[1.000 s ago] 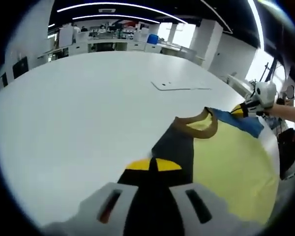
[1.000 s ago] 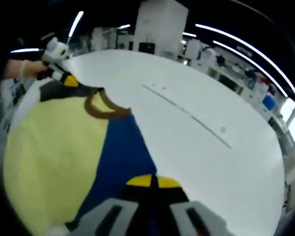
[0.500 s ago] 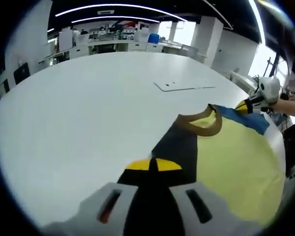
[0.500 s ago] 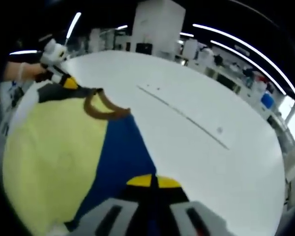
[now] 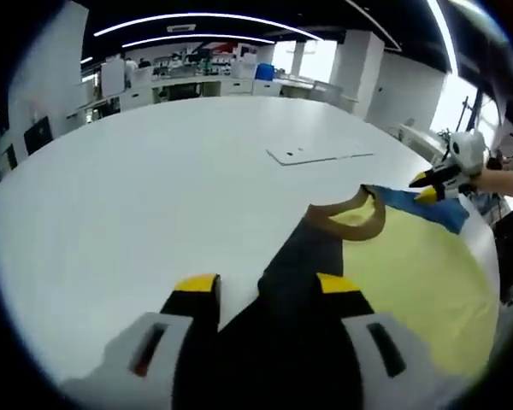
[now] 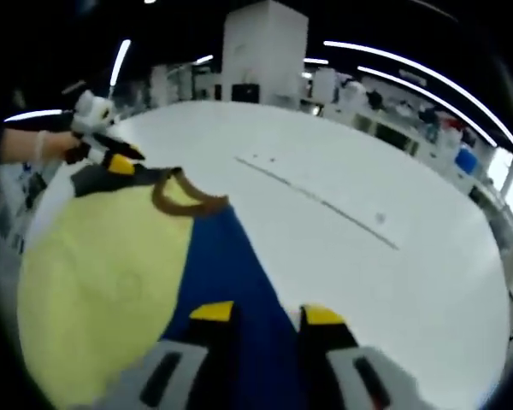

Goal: Fold the garment on the visible template until the final outline fits inside the template.

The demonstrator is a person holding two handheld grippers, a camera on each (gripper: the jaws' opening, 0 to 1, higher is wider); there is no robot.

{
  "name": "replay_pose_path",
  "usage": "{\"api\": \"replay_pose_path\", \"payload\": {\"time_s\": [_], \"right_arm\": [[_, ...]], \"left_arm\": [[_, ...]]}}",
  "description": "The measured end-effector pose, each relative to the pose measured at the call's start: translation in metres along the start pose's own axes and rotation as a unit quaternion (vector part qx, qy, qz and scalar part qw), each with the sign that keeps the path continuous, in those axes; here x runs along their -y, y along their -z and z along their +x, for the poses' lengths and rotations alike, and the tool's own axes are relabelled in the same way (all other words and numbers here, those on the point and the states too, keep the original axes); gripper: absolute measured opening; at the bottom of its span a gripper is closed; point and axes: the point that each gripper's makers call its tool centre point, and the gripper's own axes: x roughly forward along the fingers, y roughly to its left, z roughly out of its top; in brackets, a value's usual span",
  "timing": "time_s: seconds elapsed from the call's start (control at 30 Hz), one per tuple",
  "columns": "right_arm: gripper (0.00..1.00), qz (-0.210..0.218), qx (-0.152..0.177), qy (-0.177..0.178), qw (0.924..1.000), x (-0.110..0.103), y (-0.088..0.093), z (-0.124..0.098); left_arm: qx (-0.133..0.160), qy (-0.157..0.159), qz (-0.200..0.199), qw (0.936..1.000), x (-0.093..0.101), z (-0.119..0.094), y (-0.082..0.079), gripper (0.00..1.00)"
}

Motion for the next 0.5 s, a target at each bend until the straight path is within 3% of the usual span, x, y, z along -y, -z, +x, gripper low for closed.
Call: {"api": "replay_pose_path", "payload": {"time_s": [0.13,0.4,0.5], "right_arm": [[0.39,0.001,-0.002,-0.008,1.0,-0.006,0.008,-0.008],[0.68,0.016,0.011,-0.021,0.9996,-0.012,0.018,-0.026],[0.67,0.014,0.007,-0.012,0.9998,-0.015,0.023,-0.038]], "left_arm": [[0.013,0.005,0.008,0.9999,-0.003,-0.002,-0.006,0.66],[0.05,0.049,0.03,0.9971,0.024,-0.021,-0.019,0.99],[0.058,0.064,0.028,0.9959,0.03,-0.027,-0.02,0.99]]}}
